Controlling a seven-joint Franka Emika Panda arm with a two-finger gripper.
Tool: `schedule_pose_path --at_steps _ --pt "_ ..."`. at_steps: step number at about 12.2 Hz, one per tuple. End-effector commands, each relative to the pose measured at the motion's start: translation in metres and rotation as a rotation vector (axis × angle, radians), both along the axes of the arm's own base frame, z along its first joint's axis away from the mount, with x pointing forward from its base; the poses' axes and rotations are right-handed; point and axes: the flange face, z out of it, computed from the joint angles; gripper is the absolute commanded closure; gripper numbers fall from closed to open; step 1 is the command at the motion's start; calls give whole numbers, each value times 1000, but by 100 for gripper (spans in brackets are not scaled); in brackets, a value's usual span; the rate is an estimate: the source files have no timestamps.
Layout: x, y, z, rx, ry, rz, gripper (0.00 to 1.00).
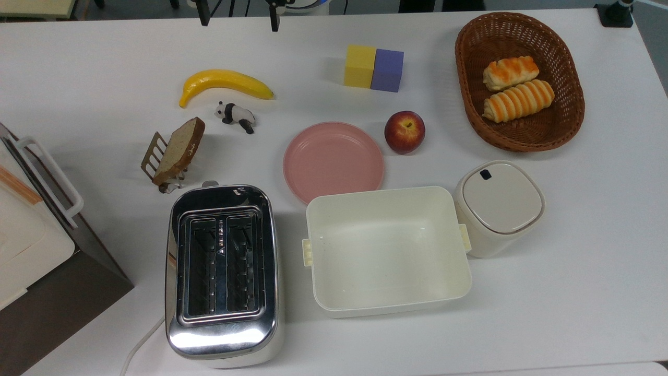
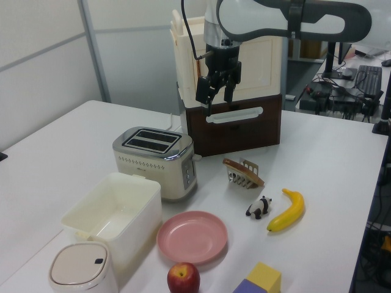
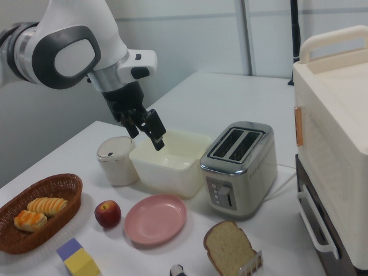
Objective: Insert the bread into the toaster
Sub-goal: 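Move the gripper toward the bread slice in the metal toast rack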
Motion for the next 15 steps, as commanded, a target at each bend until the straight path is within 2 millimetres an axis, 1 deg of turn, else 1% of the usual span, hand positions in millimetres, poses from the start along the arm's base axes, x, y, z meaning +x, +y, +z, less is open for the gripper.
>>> schedule_pose_path --at_steps 1,5,7,9,10,11,12,13,14,15 --pt "-4 2 8 17 -32 -9 0" --pt "-4 0 7 8 -29 26 0" --pt "-5 -2 6 0 -23 75 0" --pt "-4 -3 6 -2 -26 74 0" --pt "-3 -7 0 -1 -18 59 0" --pt "-2 -17 -5 -2 -8 42 0" --pt "-2 -37 -10 -3 2 20 0" --pt "-2 -54 -19 -11 20 23 0" --pt "-2 -66 -33 -18 48 62 0" --pt "2 -77 -50 -20 77 66 0"
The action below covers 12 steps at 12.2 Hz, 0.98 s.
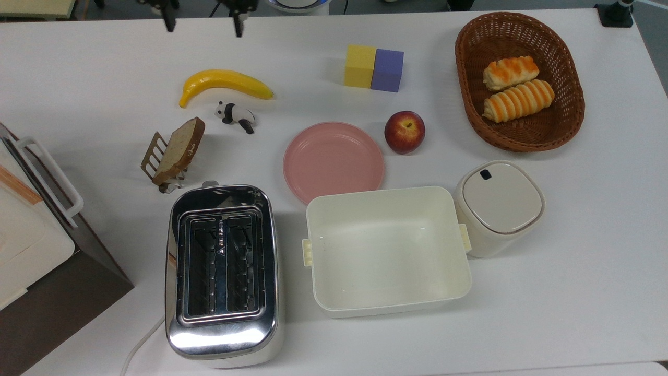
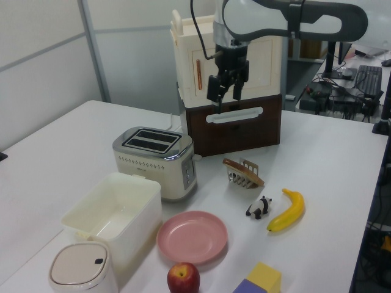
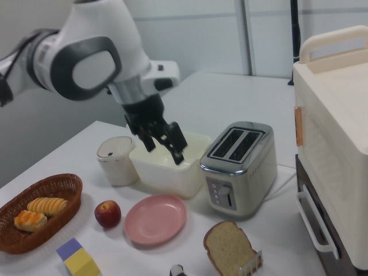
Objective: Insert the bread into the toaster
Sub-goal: 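Move the gripper toward the bread slice in the metal toast rack, then lower the open gripper over the bread slice and close on it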
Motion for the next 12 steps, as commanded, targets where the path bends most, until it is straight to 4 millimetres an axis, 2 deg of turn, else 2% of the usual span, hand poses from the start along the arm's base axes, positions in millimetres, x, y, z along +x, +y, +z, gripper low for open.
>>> schedule_pose_path --at_steps 1,3,6,10,12 --pt "7 -34 -43 -11 56 28 0" --pt "23 -38 -83 -65 130 37 0" --pt "41 -37 -123 -100 158 51 0" --pt "66 -41 -191 -132 202 78 0" --pt "71 -44 -206 -145 204 84 0"
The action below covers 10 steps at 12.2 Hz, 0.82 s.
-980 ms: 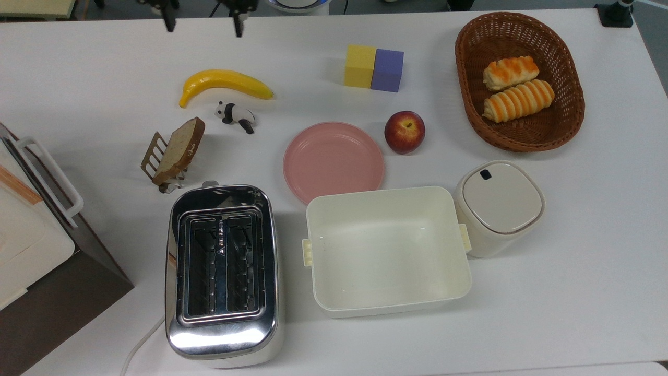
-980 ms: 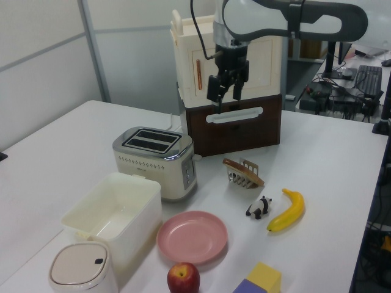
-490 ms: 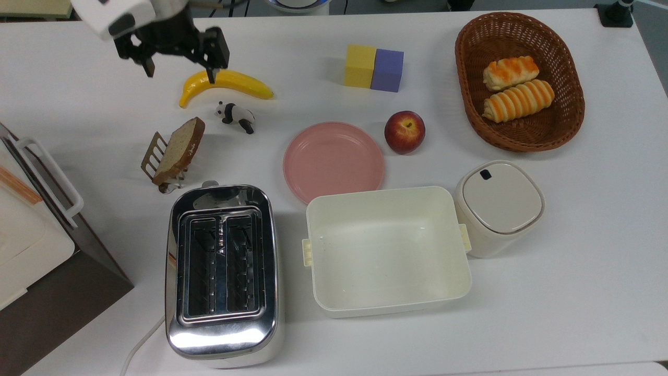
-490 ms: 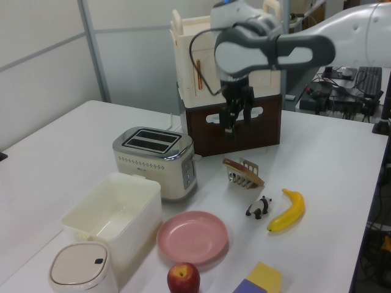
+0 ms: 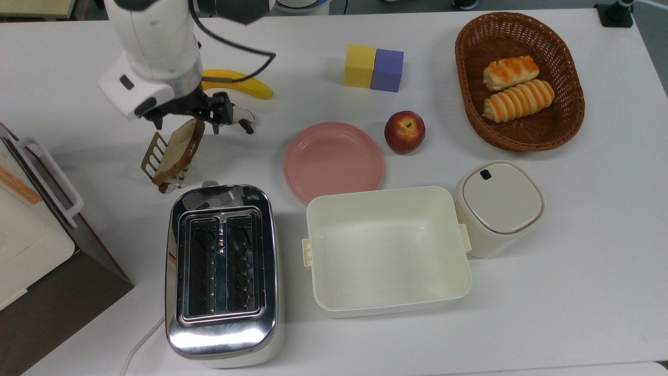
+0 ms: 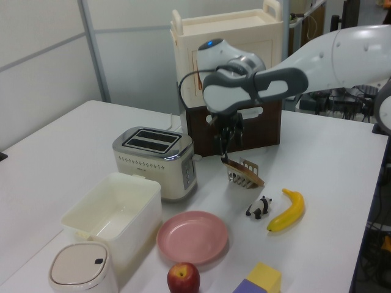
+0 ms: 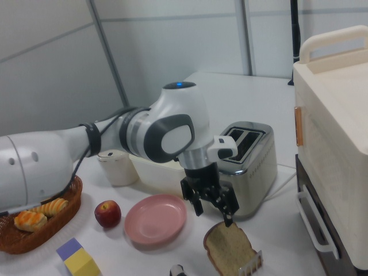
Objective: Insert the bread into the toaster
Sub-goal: 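Lower the open gripper over the bread slice and close on it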
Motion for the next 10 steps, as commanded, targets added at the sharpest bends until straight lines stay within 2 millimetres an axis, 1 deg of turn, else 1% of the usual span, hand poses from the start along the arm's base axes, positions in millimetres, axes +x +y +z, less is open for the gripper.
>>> schedule_pose_path --at_steps 1,2,3,4,6,8,9,10 --pt "3 -1 -14 -24 2 22 0" --pt "2 -3 -20 -26 12 21 0" --pt "1 -5 -20 -27 15 16 0" --pt "1 -5 -20 -27 16 10 3" --pt "0 -7 -21 -49 7 -53 12" --pt "-2 -8 -26 -63 19 -58 12" --pt "-4 -11 -32 -72 31 -57 9" --pt "-6 -14 -35 -88 41 -53 9"
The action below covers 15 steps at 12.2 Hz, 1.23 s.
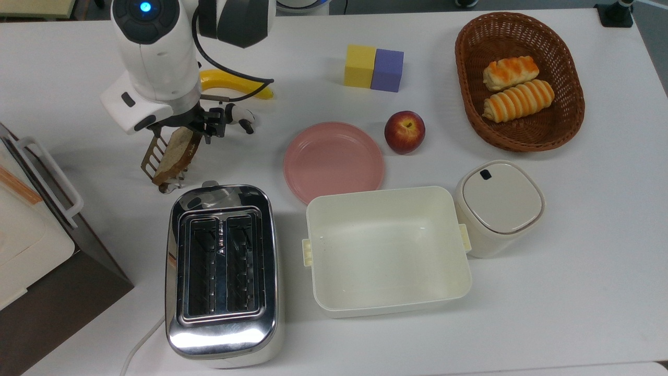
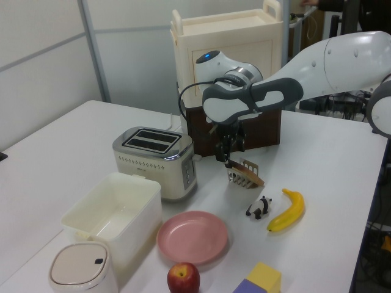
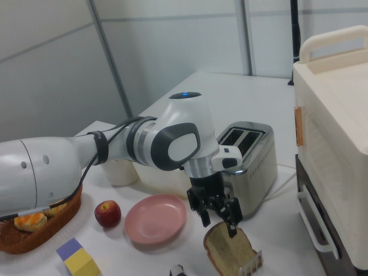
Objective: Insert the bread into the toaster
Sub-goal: 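Lower the open gripper over the bread slice and close on it, then lift the bread slice up out of the toast rack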
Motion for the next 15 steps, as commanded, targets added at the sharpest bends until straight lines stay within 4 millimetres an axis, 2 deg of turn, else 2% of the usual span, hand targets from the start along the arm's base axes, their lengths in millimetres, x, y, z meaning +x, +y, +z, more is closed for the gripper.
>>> schedule_pose_path --at_steps 1,2,3,4,5,12,15 --pt "-9 -9 -10 -42 17 -14 9" --pt "-12 -14 -15 -41 26 -23 11" --pt "-11 -15 -19 -41 25 -20 41" --pt "-10 -15 -18 -41 13 -21 65" --pt "-10 -14 -18 -44 6 -38 83" --pt "-8 -11 -11 -49 -8 -50 86" --pt "-11 -10 26 -57 -63 -61 87"
